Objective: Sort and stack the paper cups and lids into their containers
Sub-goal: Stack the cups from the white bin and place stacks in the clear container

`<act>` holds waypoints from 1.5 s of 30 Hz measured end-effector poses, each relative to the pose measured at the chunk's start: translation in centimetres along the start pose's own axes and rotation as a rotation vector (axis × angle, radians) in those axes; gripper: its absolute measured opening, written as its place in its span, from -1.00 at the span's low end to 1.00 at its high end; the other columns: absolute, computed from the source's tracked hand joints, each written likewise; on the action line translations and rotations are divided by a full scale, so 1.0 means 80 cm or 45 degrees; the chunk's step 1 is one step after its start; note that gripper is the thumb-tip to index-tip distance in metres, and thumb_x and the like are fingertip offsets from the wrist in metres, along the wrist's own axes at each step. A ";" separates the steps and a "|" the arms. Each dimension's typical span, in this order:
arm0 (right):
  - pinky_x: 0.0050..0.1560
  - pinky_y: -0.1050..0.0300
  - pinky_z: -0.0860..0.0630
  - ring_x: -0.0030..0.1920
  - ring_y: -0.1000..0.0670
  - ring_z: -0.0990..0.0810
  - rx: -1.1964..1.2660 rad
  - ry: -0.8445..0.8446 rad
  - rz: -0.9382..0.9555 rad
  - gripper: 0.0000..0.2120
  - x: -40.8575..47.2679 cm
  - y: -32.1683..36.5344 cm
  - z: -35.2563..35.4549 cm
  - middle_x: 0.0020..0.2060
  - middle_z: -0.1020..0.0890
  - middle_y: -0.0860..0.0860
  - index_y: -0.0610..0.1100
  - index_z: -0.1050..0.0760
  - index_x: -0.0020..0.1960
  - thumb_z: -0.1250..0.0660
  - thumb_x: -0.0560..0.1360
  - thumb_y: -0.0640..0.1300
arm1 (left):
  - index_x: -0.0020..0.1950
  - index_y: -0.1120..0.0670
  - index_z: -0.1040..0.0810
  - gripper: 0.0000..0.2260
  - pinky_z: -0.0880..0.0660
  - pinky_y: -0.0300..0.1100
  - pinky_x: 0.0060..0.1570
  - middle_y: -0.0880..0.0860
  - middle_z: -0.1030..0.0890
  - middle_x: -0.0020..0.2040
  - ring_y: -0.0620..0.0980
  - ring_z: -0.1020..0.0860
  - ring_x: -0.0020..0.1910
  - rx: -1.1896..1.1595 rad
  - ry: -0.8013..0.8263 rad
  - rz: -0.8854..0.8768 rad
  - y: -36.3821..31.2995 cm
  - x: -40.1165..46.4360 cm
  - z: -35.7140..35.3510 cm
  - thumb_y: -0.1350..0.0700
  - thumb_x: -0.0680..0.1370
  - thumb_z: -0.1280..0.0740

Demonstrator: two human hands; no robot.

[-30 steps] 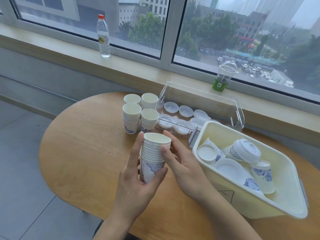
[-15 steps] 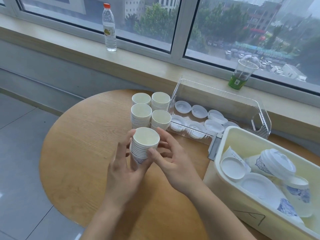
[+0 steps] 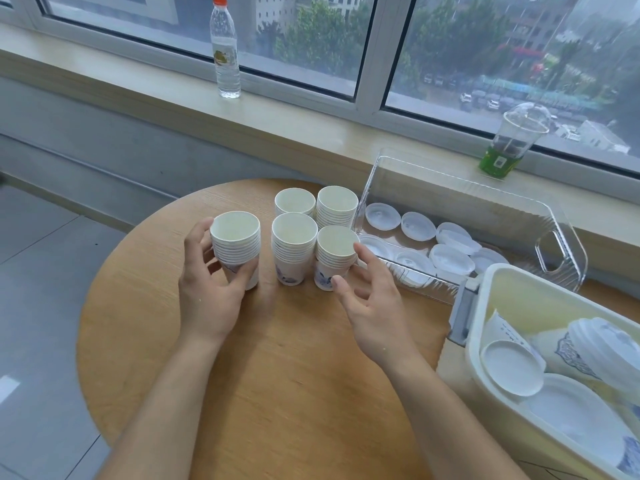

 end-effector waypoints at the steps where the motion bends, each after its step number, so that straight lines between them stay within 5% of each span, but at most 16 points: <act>1: 0.34 0.24 -0.47 0.38 0.26 -0.44 0.006 0.000 -0.004 -0.39 0.000 -0.002 0.000 0.44 -0.38 0.22 0.15 -0.27 0.60 -0.41 0.62 0.00 | 0.56 -0.11 -0.31 -0.23 -0.53 -0.13 0.29 -0.06 -0.56 0.36 -0.07 -0.57 0.27 -0.010 0.003 0.007 0.003 0.004 -0.003 0.16 0.47 -0.62; 8: 0.31 0.30 -0.46 0.39 0.30 -0.43 0.030 0.000 -0.001 -0.37 0.002 -0.009 -0.003 0.49 -0.39 0.21 0.14 -0.26 0.61 -0.42 0.61 0.02 | 0.56 -0.07 -0.33 -0.25 -0.50 -0.34 0.25 -0.01 -0.54 0.40 -0.13 -0.55 0.29 -0.060 0.018 -0.001 0.010 0.023 -0.023 0.19 0.47 -0.61; 17: 0.41 0.15 -0.47 0.38 0.33 -0.43 -0.009 0.007 0.002 -0.37 0.003 -0.010 -0.003 0.49 -0.38 0.22 0.19 -0.24 0.61 -0.41 0.62 0.06 | 0.56 -0.11 -0.32 -0.25 -0.52 -0.22 0.28 -0.02 -0.53 0.42 -0.10 -0.54 0.34 -0.042 0.068 0.021 0.009 0.024 -0.027 0.18 0.48 -0.61; 23: 0.57 0.00 -0.31 0.48 0.22 -0.34 -0.113 -0.018 0.030 -0.38 -0.006 0.001 0.003 0.49 -0.36 0.19 0.16 -0.24 0.61 -0.41 0.62 0.05 | 0.59 0.01 -0.34 -0.26 -0.42 0.09 0.43 0.01 -0.51 0.44 0.06 -0.46 0.42 0.260 0.021 -0.132 -0.003 0.015 -0.013 0.13 0.49 -0.60; 31: 0.50 -0.03 -0.37 0.48 0.12 -0.38 -0.091 -0.056 0.195 -0.43 -0.045 0.042 0.025 0.45 -0.42 0.16 0.07 -0.33 0.56 -0.42 0.61 0.00 | 0.57 0.03 -0.39 -0.33 -0.33 0.06 0.50 0.03 -0.51 0.46 0.09 -0.42 0.46 0.246 -0.046 -0.150 -0.056 -0.032 0.008 0.19 0.52 -0.56; 36: 0.47 0.02 -0.40 0.46 0.14 -0.41 -0.095 -0.096 0.285 -0.47 -0.084 0.066 0.065 0.41 -0.45 0.22 0.10 -0.36 0.53 -0.43 0.60 0.00 | 0.52 0.01 -0.44 -0.40 -0.38 -0.02 0.41 -0.09 -0.52 0.36 0.00 -0.47 0.40 0.102 0.048 -0.119 -0.102 -0.069 -0.008 0.16 0.52 -0.56; 42: 0.32 0.33 -0.40 0.34 0.16 -0.49 -0.225 -0.251 0.364 -0.59 -0.133 0.062 0.141 0.29 -0.54 0.23 0.07 -0.50 0.41 -0.46 0.59 -0.07 | 0.47 -0.05 -0.49 -0.46 -0.44 -0.15 0.33 -0.12 -0.58 0.31 -0.14 -0.54 0.31 -0.076 0.266 -0.117 -0.161 -0.135 -0.050 0.16 0.53 -0.55; 45: 0.33 0.28 -0.40 0.34 0.20 -0.49 -0.349 -0.333 0.337 -0.63 -0.148 0.045 0.179 0.26 -0.55 0.23 0.08 -0.54 0.36 -0.47 0.57 -0.07 | 0.45 -0.05 -0.51 -0.49 -0.48 -0.17 0.27 -0.14 -0.62 0.26 -0.15 -0.57 0.28 -0.107 0.410 -0.160 -0.183 -0.170 -0.073 0.14 0.53 -0.55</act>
Point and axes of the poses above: each hand's wrist, its own x-axis towards the middle knuckle, its own z-axis out of the back of the hand, y = z × x, the point moved 2 cm from there along x, towards the middle knuckle
